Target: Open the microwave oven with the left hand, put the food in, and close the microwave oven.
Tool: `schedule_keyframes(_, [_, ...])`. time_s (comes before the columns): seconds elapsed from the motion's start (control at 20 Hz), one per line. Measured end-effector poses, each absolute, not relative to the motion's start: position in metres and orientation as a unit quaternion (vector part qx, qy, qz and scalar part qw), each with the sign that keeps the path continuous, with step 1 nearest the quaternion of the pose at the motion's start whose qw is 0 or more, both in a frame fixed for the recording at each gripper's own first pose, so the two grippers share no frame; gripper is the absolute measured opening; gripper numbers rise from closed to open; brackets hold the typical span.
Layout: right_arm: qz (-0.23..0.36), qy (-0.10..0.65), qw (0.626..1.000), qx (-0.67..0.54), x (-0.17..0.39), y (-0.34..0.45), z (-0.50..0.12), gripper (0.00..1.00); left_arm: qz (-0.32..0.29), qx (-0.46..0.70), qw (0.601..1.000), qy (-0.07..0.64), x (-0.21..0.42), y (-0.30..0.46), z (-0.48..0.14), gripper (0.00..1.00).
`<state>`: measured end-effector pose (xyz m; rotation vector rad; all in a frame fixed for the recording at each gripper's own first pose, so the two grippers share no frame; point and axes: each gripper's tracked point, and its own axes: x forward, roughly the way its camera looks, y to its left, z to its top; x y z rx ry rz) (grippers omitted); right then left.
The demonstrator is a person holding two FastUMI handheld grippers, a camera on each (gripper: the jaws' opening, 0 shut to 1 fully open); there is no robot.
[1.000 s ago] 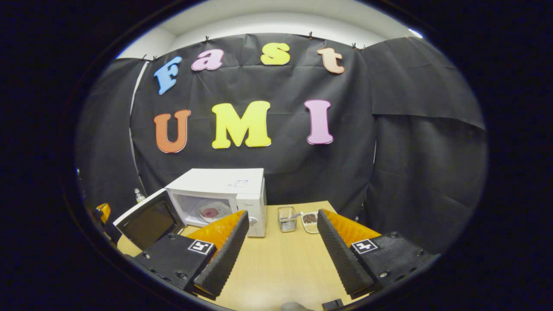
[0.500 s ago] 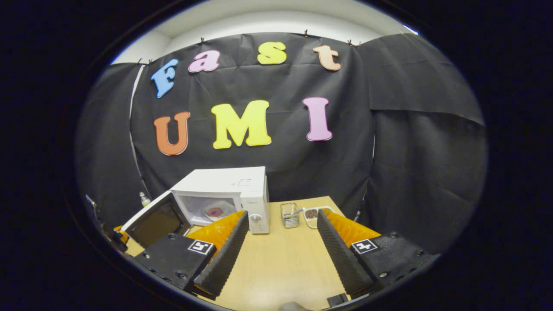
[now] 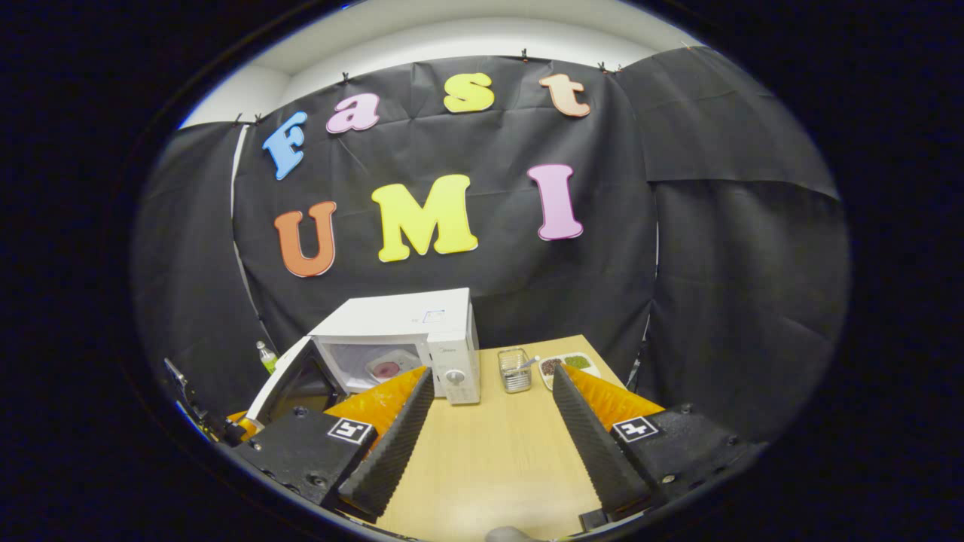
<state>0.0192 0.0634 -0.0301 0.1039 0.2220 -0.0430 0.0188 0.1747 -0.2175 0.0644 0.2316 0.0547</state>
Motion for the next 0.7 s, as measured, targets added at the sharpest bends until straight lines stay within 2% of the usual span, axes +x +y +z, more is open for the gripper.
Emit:
schedule_keyframes(0.05, [-0.021,0.111,0.992,0.049,0.018,0.059,-0.029,0.92,0.017,0.033,0.993,0.115,0.021,0.161,-0.218,0.00])
schedule_keyframes(0.1, [-0.023,0.110,0.992,0.049,0.017,0.054,-0.027,0.92,0.007,0.034,0.993,0.114,0.023,0.147,-0.217,0.00])
schedule_keyframes(0.15, [-0.025,0.108,0.993,0.052,0.018,0.050,-0.025,1.00,-0.004,0.035,0.993,0.113,0.028,0.134,-0.218,0.00])
schedule_keyframes(0.2, [-0.028,0.107,0.992,0.054,0.017,0.045,-0.025,0.92,-0.014,0.035,0.993,0.114,0.031,0.122,-0.219,0.00])
schedule_keyframes(0.35, [-0.034,0.111,0.992,0.052,0.014,0.028,-0.027,0.92,-0.033,0.024,0.992,0.118,0.046,0.089,-0.221,0.00])
schedule_keyframes(0.4, [-0.036,0.113,0.992,0.052,0.012,0.022,-0.028,1.00,-0.042,0.022,0.992,0.117,0.051,0.077,-0.220,0.00])
schedule_keyframes(0.45, [-0.038,0.114,0.991,0.054,0.011,0.018,-0.028,1.00,-0.050,0.024,0.992,0.114,0.056,0.065,-0.219,0.00])
schedule_keyframes(0.5, [-0.039,0.116,0.991,0.054,0.011,0.013,-0.029,0.92,-0.058,0.028,0.992,0.112,0.062,0.055,-0.217,0.00])
schedule_keyframes(0.55, [-0.041,0.117,0.991,0.051,0.010,0.007,-0.029,0.92,-0.067,0.030,0.991,0.110,0.069,0.043,-0.216,0.00])
schedule_keyframes(0.6, [-0.044,0.116,0.991,0.049,0.010,0.001,-0.028,1.00,-0.074,0.032,0.991,0.109,0.075,0.033,-0.216,0.00])
schedule_keyframes(0.7, [-0.046,0.117,0.991,0.049,0.009,-0.008,-0.027,1.00,-0.088,0.036,0.990,0.106,0.088,0.014,-0.213,0.00])
